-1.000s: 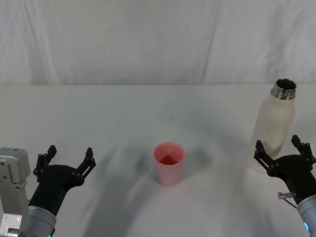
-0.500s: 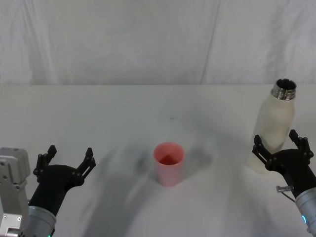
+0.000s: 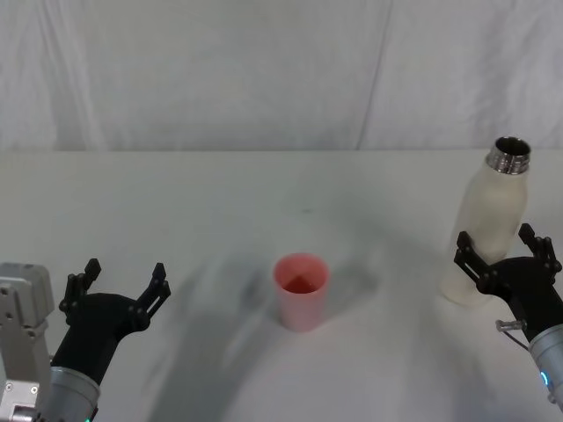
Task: Grasp the thermos with one hand and pour water into the cup lid.
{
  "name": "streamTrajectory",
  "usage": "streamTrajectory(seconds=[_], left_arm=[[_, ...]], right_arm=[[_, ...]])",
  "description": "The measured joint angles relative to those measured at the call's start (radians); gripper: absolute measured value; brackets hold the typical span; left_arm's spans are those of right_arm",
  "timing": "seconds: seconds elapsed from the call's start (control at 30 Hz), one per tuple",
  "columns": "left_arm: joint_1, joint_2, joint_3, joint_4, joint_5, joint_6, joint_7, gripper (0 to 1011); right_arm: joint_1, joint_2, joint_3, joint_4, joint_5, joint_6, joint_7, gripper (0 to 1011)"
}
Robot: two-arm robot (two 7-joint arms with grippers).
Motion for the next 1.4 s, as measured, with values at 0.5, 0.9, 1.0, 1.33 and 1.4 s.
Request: streamTrajectory(seconds=[0.5, 0.9, 1.0, 1.33, 1.4], left_arm=[[0.0, 0.0, 0.0, 0.0, 0.0, 0.0, 0.0, 1001], [0.0, 0.0, 0.0, 0.0, 0.0, 0.0, 0.0, 1001], [0.0, 0.0, 0.0, 0.0, 0.0, 0.0, 0.0, 1001], [0.0, 0.0, 0.0, 0.0, 0.0, 0.0, 0.0, 1001], [0.0, 0.0, 0.0, 0.0, 0.0, 0.0, 0.0, 1001]], right_arm=[[0.031, -0.002, 0.0, 0.037, 0.014, -0.004, 0.011, 1001], [0.05, -0.002, -0.009, 0.053, 0.016, -0.005, 0.014, 1001], [0.054, -0.002, -0.013, 0.056, 0.016, -0.006, 0.016, 1001], [0.07, -0.004, -0.022, 0.07, 0.014, -0.009, 0.017, 1001], [0.075, -0.004, -0.025, 0.073, 0.011, -0.009, 0.017, 1001]])
